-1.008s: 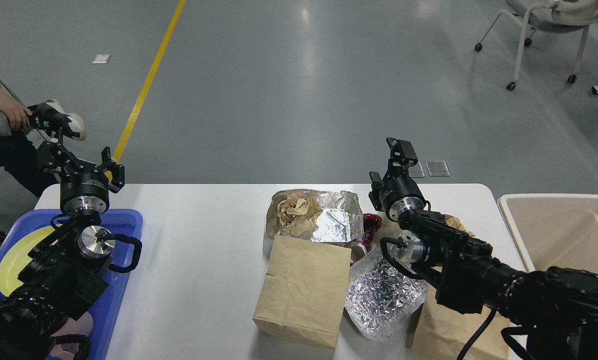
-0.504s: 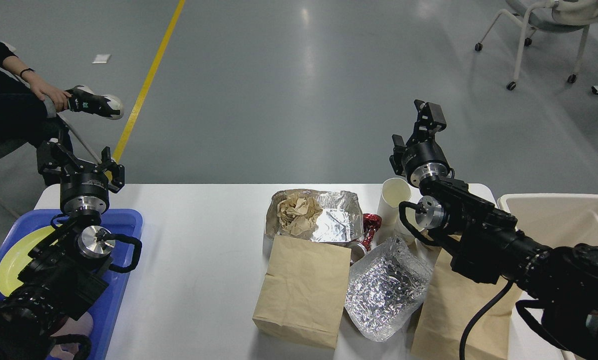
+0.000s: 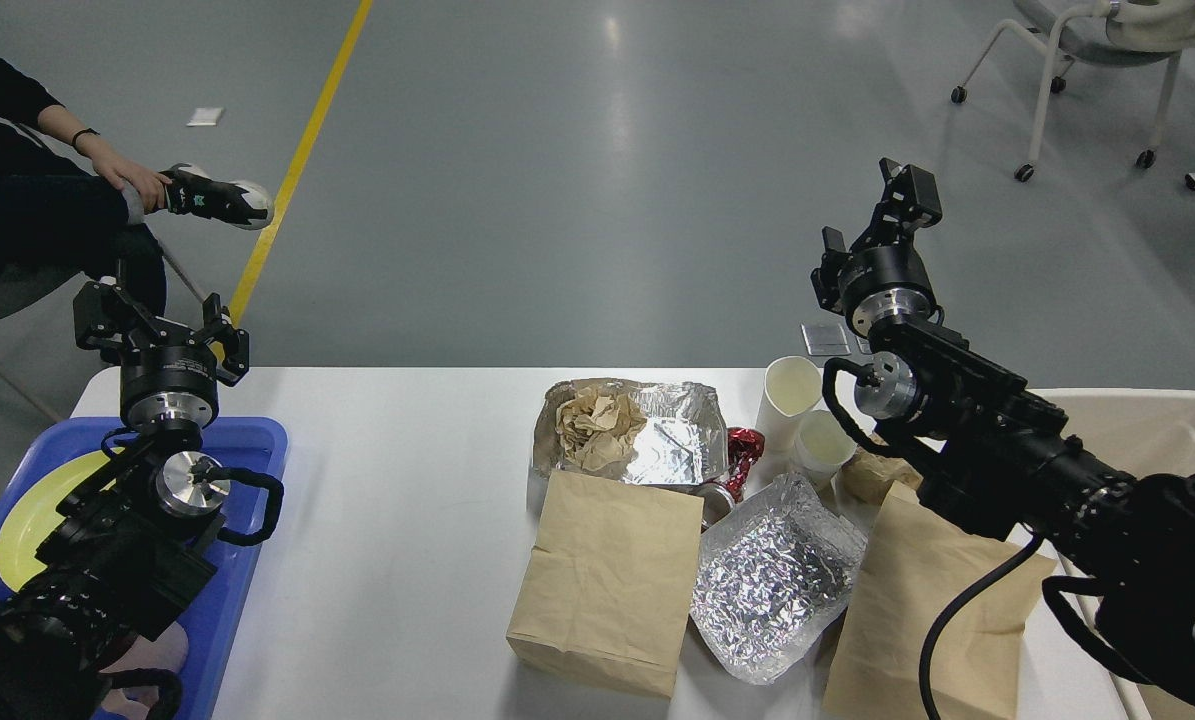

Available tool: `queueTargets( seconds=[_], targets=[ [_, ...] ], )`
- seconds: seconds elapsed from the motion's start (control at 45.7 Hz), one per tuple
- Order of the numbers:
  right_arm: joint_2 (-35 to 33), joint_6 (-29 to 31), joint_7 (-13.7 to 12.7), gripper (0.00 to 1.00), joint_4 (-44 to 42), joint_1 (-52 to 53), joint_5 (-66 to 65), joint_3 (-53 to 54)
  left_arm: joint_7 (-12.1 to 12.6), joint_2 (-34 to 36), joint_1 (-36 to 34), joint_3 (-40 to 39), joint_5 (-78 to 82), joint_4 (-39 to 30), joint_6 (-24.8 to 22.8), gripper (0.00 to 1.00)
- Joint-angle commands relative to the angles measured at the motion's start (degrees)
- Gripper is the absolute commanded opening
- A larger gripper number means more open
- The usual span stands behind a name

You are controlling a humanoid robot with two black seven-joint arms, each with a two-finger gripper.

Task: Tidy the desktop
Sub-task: 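Lift the right gripper up off the brown paper bag, then swing the right gripper up and over toward the white paper cups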

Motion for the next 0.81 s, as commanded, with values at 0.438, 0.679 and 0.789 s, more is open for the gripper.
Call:
queueTargets(
  seconds=[0.438, 0.679, 0.789],
  targets=[
    [-2.5, 0.6, 0.2, 1.0, 0.2, -2.2, -0.3, -0.7, 0.0, 0.0, 0.0, 0.0, 0.0, 0.1, 0.0, 0.97],
    [-4.8, 0.8, 0.1, 1.0, 0.9, 1.4, -2.9, -3.7, 0.0, 0.1, 0.0, 0.0, 0.0, 0.0, 0.0, 0.97],
    [-6.1, 0.8, -0.1, 1.0, 0.9, 4.2, -6.7, -9.9, 0.0, 0.0, 0.0, 0.0, 0.0, 0.0, 0.0, 0.97]
  ],
)
